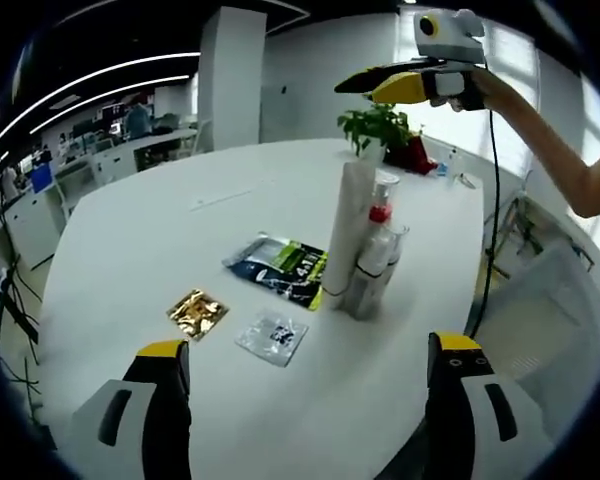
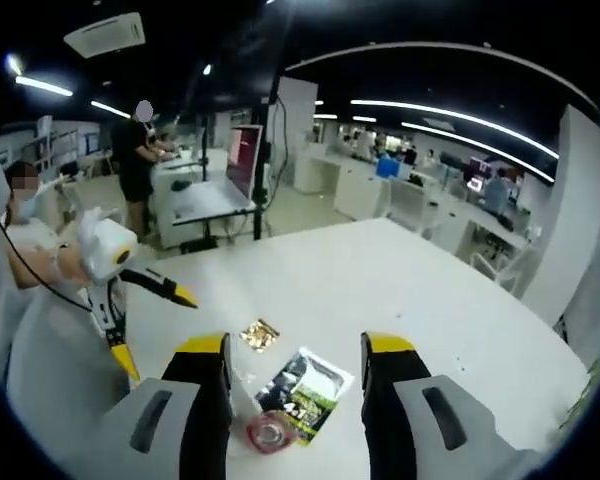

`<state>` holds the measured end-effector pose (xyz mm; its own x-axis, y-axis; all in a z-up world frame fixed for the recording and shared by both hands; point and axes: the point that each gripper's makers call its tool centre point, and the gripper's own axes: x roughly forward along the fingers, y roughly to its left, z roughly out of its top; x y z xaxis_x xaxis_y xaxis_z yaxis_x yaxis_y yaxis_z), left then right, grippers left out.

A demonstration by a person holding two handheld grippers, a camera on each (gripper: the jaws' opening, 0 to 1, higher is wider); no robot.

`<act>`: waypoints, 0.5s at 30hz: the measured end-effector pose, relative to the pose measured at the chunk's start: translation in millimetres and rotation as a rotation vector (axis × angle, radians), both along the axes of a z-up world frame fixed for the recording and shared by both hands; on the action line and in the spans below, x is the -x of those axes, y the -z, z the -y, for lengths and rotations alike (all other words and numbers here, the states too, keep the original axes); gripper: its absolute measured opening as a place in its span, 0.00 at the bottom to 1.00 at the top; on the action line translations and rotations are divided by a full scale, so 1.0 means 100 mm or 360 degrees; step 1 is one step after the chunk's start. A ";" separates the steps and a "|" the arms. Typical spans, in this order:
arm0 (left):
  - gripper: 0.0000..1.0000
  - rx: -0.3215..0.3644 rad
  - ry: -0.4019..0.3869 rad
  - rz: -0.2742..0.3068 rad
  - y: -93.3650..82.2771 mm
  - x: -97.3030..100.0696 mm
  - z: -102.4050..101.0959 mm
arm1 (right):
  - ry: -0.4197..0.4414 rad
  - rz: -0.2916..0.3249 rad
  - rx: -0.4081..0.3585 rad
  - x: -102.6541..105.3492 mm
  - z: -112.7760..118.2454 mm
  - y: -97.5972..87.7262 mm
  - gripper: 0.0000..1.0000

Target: Arrange the skincare products in the storage area until every visible bottle or jar stands upright without overlapping.

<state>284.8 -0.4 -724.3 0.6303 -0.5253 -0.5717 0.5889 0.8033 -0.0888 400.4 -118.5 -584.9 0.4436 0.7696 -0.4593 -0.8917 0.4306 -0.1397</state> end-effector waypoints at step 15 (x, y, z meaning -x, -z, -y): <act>0.92 -0.0027 0.0010 -0.0056 0.12 -0.01 0.03 | 0.0128 -0.0175 0.0051 -0.49 0.16 0.62 0.36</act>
